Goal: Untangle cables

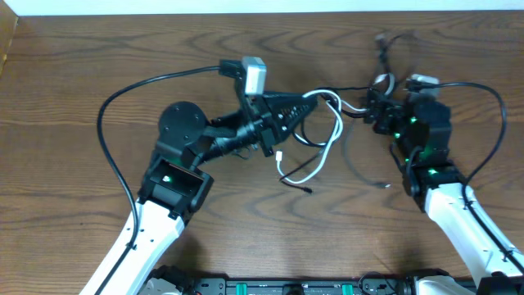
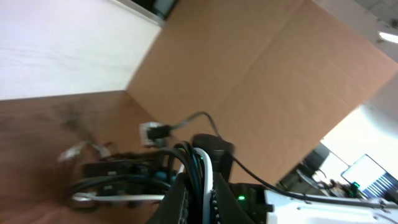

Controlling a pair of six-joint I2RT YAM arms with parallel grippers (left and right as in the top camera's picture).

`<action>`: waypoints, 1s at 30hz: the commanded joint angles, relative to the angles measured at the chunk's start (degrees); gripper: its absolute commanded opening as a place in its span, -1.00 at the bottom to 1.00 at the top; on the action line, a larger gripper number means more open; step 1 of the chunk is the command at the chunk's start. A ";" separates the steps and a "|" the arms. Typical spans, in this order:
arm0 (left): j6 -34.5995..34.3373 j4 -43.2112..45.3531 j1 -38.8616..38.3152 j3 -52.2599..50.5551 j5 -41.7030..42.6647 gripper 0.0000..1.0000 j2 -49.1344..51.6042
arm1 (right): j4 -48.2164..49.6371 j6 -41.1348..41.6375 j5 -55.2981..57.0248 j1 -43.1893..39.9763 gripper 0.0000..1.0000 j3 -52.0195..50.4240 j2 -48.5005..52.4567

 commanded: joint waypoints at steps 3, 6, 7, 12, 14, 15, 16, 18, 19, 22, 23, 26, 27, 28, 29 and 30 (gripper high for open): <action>-0.46 0.46 6.03 0.90 1.11 -0.85 -2.82 | -2.91 -0.13 4.68 -5.05 0.93 0.24 0.61; -0.46 -1.07 10.03 0.90 1.09 -0.85 -2.82 | -3.87 -0.31 4.66 -6.10 0.98 0.24 0.61; -0.46 -1.53 10.84 0.90 1.11 -0.85 -2.82 | -4.13 -0.31 4.66 -6.10 0.98 0.24 0.61; -0.46 -4.37 14.53 0.90 1.11 -0.85 -2.82 | -5.55 -0.33 4.72 -6.08 0.98 0.24 0.61; -0.46 -4.92 15.65 0.90 1.11 -0.85 -2.82 | -5.92 -0.31 4.70 -6.12 0.99 0.24 0.61; -0.44 -5.18 16.26 0.90 1.11 -0.85 -2.82 | -6.27 -0.33 4.72 -6.12 0.99 0.24 0.61; -0.42 -5.33 16.79 0.90 1.09 -0.85 -2.82 | -6.58 -0.33 4.70 -6.12 0.99 0.24 0.61; -0.26 -5.79 17.79 0.90 1.07 -0.85 -2.82 | -7.21 -0.33 4.68 -6.12 0.99 0.24 0.61; 0.02 -6.19 18.38 0.90 1.09 -0.85 -2.82 | -7.58 -0.33 4.66 -6.12 0.98 0.24 0.61; 0.04 -7.45 20.11 0.87 1.09 -0.85 -2.82 | -8.70 -0.33 4.68 -6.12 0.99 0.24 0.61; 0.02 -7.82 20.57 0.90 1.09 -0.85 -2.82 | -8.92 -0.33 4.68 -6.12 0.99 0.24 0.61; 0.00 -9.16 21.86 0.90 1.09 -0.85 -2.82 | -9.62 -0.33 4.68 -6.12 0.97 0.24 0.61; 0.02 -9.33 22.16 0.90 1.09 -0.85 -2.82 | -9.77 -0.33 4.68 -6.12 0.97 0.24 0.61; 0.02 -9.62 22.43 0.90 1.09 -0.86 -2.82 | -9.92 -0.33 4.70 -6.12 0.97 0.24 0.61; 0.04 -9.64 22.75 0.90 1.09 -0.85 -2.82 | -10.03 -0.33 4.68 -6.12 0.97 0.24 0.61; 0.11 -9.68 23.04 0.87 1.09 -0.85 -2.82 | -10.14 -0.33 4.68 -6.12 0.98 0.24 0.61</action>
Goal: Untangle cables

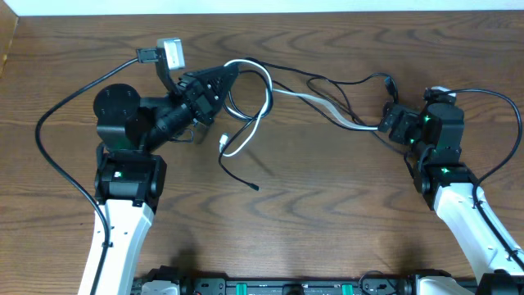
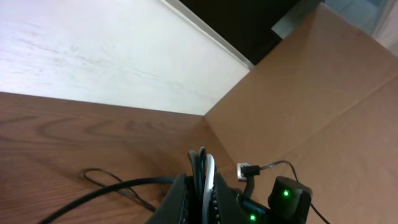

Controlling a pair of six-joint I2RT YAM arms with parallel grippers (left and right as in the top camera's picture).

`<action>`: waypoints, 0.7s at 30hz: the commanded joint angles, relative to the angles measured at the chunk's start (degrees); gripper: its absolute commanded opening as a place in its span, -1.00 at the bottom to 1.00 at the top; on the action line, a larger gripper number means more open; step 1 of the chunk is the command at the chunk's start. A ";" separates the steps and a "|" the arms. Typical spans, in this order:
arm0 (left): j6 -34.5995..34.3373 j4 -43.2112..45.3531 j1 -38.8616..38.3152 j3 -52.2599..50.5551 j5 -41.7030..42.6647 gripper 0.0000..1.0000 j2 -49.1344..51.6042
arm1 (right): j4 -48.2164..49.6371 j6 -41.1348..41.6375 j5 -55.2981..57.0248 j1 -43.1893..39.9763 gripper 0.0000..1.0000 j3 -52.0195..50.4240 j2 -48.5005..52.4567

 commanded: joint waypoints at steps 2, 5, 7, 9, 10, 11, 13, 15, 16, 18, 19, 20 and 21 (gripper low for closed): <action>0.61 0.20 2.08 0.90 -0.42 -0.85 -1.55 | -0.50 -0.46 2.58 -1.03 0.99 0.24 0.59; 1.75 -0.26 3.19 0.87 -0.55 -0.85 -1.55 | -0.90 -0.42 2.58 -1.03 0.98 0.24 0.59; 2.08 -0.48 4.13 0.87 -0.81 -0.85 -1.53 | -1.29 0.57 2.58 -1.03 0.99 0.24 0.59; 2.05 -0.46 5.18 0.90 -0.81 -0.85 -1.55 | -1.49 0.87 2.43 -1.07 0.99 0.24 0.59; 2.05 -0.44 5.73 0.90 -0.83 -0.85 -1.55 | -1.49 0.85 2.08 -1.07 0.99 0.24 0.59; 2.08 -0.44 6.45 0.90 -0.90 -0.85 -1.55 | -1.49 0.68 1.27 -1.07 0.99 0.24 0.59; 2.05 -0.46 7.82 0.90 -1.62 -0.85 -1.53 | -1.31 -2.49 -2.25 -1.07 0.98 0.24 0.59; 2.05 -0.42 9.09 0.90 -2.27 -0.85 -1.53 | -1.25 -6.51 -6.49 -1.07 0.99 0.24 0.59; 2.05 -0.42 9.79 0.90 -2.32 -0.85 -1.53 | -1.25 -8.63 -8.41 -1.07 0.99 0.24 0.59; 2.05 -0.46 10.93 0.90 -2.29 -0.85 -1.53 | -1.53 -11.04 -9.88 -1.07 0.98 0.24 0.59; 2.03 -0.46 11.32 0.90 -2.29 -0.85 -1.53 | -1.70 -11.04 -9.66 -1.07 0.98 0.24 0.59; 2.03 -0.44 11.65 0.90 -2.29 -0.85 -1.55 | -1.81 -11.04 -8.98 -1.07 0.98 0.24 0.59; 2.03 -0.44 12.02 0.87 -2.29 -0.85 -1.55 | -1.92 -11.04 -8.31 -1.07 0.99 0.24 0.59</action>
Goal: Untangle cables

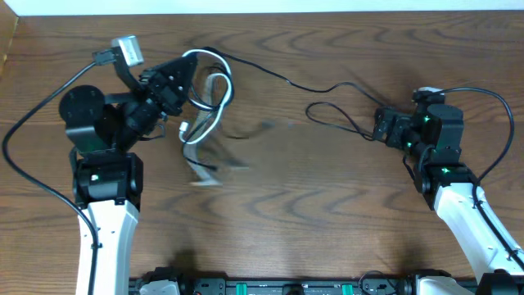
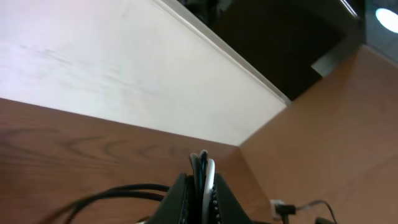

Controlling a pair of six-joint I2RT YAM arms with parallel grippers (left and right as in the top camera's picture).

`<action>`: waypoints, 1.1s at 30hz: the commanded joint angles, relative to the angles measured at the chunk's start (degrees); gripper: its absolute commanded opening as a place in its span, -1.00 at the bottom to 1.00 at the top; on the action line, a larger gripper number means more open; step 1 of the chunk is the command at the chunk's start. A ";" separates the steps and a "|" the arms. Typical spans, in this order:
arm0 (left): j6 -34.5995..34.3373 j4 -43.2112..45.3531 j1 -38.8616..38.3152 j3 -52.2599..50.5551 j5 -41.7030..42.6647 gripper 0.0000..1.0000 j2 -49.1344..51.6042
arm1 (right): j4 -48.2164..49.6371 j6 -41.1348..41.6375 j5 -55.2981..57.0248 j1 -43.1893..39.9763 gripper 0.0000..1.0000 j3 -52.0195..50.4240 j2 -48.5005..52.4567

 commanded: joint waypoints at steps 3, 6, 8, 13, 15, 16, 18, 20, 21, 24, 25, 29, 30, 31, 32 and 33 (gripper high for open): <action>1.36 0.61 2.32 0.87 -1.03 -0.85 -1.27 | -0.48 -3.56 2.08 -0.96 0.99 0.24 0.55; 1.36 0.61 3.30 0.90 -1.03 -0.85 -1.29 | -0.55 -6.21 2.25 -0.96 0.99 0.24 0.55; 1.36 0.59 3.74 0.90 -1.01 -0.85 -1.27 | -0.59 -9.55 -0.28 -0.96 0.99 0.24 0.55; 1.36 0.57 3.74 0.87 -1.03 -0.85 -1.27 | -0.74 -19.26 -16.37 -0.96 0.99 0.24 0.55; 1.36 0.59 3.74 0.87 -1.05 -0.85 -1.27 | -0.72 -24.04 -26.01 -0.96 0.99 0.24 0.55; 1.36 0.59 3.74 0.90 -1.03 -0.85 -1.27 | -0.72 -26.43 -30.91 -0.96 0.99 0.24 0.55; 1.36 0.59 3.74 0.87 -1.03 -0.85 -1.27 | -1.01 -30.56 -39.58 -0.96 0.98 0.24 0.55; 1.36 0.57 3.74 0.90 -1.03 -0.85 -1.27 | -1.53 -33.51 -45.53 -0.96 0.99 0.24 0.55; 1.36 0.57 3.74 0.87 -1.03 -0.85 -1.27 | -1.95 -34.73 -48.41 -0.96 0.98 0.24 0.55; 1.36 0.59 3.74 0.90 -1.03 -0.85 -1.27 | -3.54 -37.29 -55.91 -0.94 0.98 0.24 0.55; 1.36 0.57 3.74 0.87 -1.03 -0.85 -1.27 | -4.42 -38.69 -59.21 -0.96 0.98 0.24 0.55; 1.33 0.57 3.74 0.90 -1.03 -0.85 -1.27 | -6.51 -41.38 -67.52 -0.90 0.98 0.24 0.55; 1.33 0.57 3.74 0.90 -1.03 -0.85 -1.27 | -6.62 -41.35 -68.22 -0.85 0.98 0.24 0.55; 1.33 0.55 3.74 0.90 -1.01 -0.85 -1.27 | -6.69 -41.35 -68.57 -0.79 0.99 0.24 0.55; 1.33 0.48 3.74 0.90 -1.01 -0.85 -1.27 | -6.71 -41.33 -68.54 -0.79 0.99 0.24 0.55; 1.33 0.35 3.74 0.87 -1.01 -0.85 -1.27 | -6.78 -41.31 -68.57 -0.79 0.99 0.24 0.55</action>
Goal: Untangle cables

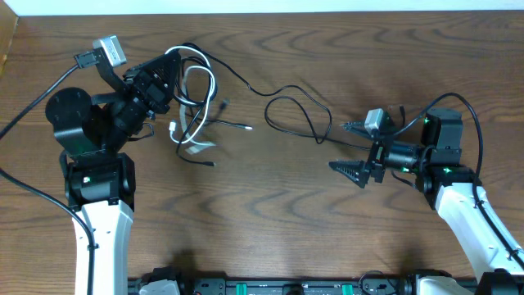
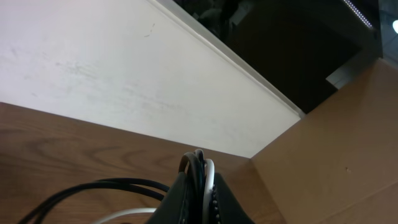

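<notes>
My left gripper is shut on a bundle of cables at the table's back left. In the left wrist view the black and white strands stick up between the closed fingers. A white cable hangs from it in loops down to the table. From the same bundle a thin black cable runs right and lies in slack loops mid-table. My right gripper points left, just right of those loops and apart from them. It looks open, with nothing in it.
The left arm's own black lead curves along the left side and the right arm's lead arcs behind it. A white wall strip borders the far table edge. A dark rail runs along the front edge.
The right gripper held the black cable's end at the right; now it points left, lower down, with the cable off it and lying slack. The left gripper still holds the bundle.
First both grippers sat close at mid-table with the tangle between them. Then the left was further left and the right further right, cables stretched between. Later only the thin black cable spanned the gap, the white one staying with the left. Now that black cable lies loose.
</notes>
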Controlling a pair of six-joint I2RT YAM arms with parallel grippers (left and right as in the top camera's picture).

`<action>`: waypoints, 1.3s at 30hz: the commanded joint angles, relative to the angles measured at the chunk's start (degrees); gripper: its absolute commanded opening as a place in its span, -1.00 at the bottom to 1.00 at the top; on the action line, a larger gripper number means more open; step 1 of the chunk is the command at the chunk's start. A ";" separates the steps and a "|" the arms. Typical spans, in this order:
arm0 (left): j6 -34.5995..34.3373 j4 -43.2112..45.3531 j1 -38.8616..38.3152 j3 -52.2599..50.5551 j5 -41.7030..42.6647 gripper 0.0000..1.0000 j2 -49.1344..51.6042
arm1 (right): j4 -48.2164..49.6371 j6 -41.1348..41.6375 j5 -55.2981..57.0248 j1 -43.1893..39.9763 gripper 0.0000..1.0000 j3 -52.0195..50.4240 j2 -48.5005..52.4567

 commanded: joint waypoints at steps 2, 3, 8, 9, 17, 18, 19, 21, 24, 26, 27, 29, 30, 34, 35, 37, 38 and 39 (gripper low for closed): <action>0.52 -0.35 0.46 0.87 -0.50 -0.85 -1.16 | -0.46 -2.51 -7.23 0.00 0.99 0.24 0.46; 0.52 -0.81 0.46 0.90 -0.50 -0.85 -1.16 | -0.46 -2.51 -7.58 0.00 0.99 0.24 0.46; 0.55 -2.89 0.46 0.87 -0.28 -0.85 -1.16 | 0.90 1.75 -7.67 0.00 0.99 0.24 0.46; 0.57 -2.89 0.46 0.87 0.20 -0.85 -1.16 | 2.14 4.48 -7.65 0.00 0.99 0.24 0.46; 12.66 -2.86 -2.25 0.87 12.17 -0.85 -1.11 | 20.00 35.89 -7.65 0.90 0.76 0.24 0.46; 14.21 -2.89 -3.08 0.87 13.31 -0.85 -1.11 | 22.62 39.26 -7.65 1.53 0.75 0.24 0.46; 15.47 -2.89 -3.76 0.87 14.08 -0.85 -1.11 | 25.09 41.99 -7.63 2.21 0.75 0.24 0.46; 18.05 -2.91 -5.77 0.87 14.97 -0.85 -1.11 | 30.49 46.99 -7.58 4.24 0.75 0.24 0.46; 21.09 -2.91 -8.98 0.87 14.93 -0.85 -1.05 | 35.78 52.11 -5.27 7.56 0.72 0.24 0.46; 22.25 -2.89 -10.84 0.87 14.93 -0.85 -0.81 | 37.16 55.08 -1.75 9.88 0.72 0.24 0.46; 23.17 -2.91 -12.76 0.87 14.93 -0.85 -0.28 | 37.59 57.16 1.53 12.20 0.72 0.24 0.46; 23.78 -2.91 -14.45 0.87 14.91 -0.85 0.48 | 37.59 58.64 4.04 14.14 0.72 0.24 0.46; 24.17 -2.91 -15.80 0.87 14.88 -0.85 1.42 | 37.59 59.76 6.01 15.67 0.72 0.24 0.46; 24.17 -2.89 -17.68 0.87 14.91 -0.85 4.33 | 38.03 61.57 7.89 17.25 0.71 0.24 0.46; 24.17 -2.89 -17.94 0.87 14.91 -0.85 4.98 | 38.25 61.94 7.89 17.25 0.71 0.24 0.46; 24.15 -2.89 -18.34 0.87 14.93 -0.85 5.90 | 39.32 62.07 7.91 17.20 0.69 0.24 0.46; 24.15 -2.89 -18.56 0.87 14.93 -0.85 6.21 | 39.91 62.45 8.48 17.20 0.68 0.24 0.46; 24.15 -2.89 -18.82 0.87 14.93 -0.85 6.49 | 40.41 62.99 9.46 17.20 0.68 0.24 0.46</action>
